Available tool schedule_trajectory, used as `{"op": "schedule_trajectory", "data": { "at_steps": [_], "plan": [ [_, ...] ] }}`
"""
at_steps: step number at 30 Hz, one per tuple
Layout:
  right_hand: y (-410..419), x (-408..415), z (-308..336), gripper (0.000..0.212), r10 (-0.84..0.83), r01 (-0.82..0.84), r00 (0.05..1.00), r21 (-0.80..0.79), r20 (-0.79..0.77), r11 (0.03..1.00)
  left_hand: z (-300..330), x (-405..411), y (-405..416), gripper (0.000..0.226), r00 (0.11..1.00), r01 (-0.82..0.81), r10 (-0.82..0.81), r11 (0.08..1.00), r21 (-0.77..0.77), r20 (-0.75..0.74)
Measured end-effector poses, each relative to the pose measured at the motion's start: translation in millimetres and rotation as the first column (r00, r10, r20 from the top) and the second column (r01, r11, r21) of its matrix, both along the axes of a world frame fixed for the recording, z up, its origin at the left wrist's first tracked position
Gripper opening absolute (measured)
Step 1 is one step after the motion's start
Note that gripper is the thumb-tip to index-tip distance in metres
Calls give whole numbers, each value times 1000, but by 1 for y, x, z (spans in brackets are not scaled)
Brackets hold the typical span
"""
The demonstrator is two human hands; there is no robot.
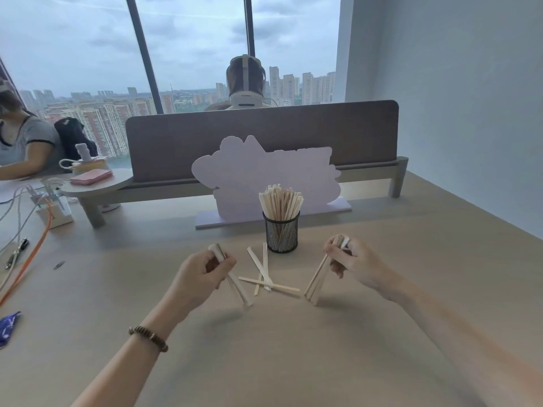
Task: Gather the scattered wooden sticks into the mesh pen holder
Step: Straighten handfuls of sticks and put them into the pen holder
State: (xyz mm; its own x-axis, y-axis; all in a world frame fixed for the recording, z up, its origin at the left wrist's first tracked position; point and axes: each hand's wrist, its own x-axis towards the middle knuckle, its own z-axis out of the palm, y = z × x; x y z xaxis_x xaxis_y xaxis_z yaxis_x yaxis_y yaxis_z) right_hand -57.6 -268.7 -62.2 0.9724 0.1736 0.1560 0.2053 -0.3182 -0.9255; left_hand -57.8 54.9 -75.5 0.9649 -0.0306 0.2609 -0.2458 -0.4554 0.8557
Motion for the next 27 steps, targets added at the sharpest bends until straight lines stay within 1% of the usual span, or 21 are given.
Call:
{"op": "schedule_trajectory", "data": {
  "at_steps": [3,7,11,15,18,21,25,27],
  "plan": [
    [0,10,9,19,-32,32,999,-4,9,999,19,8,-6,11,998,-44,46,998,-55,42],
    [9,23,39,23,-95,95,987,8,129,995,54,22,-24,5,983,-65,83,992,-109,164],
    [16,49,66,24,-173,163,967,65,190,984,77,49,-42,9,962,-135,144,989,-55,231],
    [18,75,87,25,-242,237,944,48,226,970,90,76,-58,10,946,-185,179,983,-3,271],
    [18,95,101,25,-277,263,940,95,201,960,97,91,-67,10,949,-192,172,980,54,264],
    [20,117,107,25,-291,269,941,137,174,953,96,106,-72,15,960,-180,166,983,43,226],
    [27,131,105,22,-313,302,935,90,165,949,93,119,-75,17,962,-178,175,984,-5,210],
    [28,136,99,19,-307,310,931,13,200,950,91,122,-77,17,956,-185,177,983,13,232]
  ]
}}
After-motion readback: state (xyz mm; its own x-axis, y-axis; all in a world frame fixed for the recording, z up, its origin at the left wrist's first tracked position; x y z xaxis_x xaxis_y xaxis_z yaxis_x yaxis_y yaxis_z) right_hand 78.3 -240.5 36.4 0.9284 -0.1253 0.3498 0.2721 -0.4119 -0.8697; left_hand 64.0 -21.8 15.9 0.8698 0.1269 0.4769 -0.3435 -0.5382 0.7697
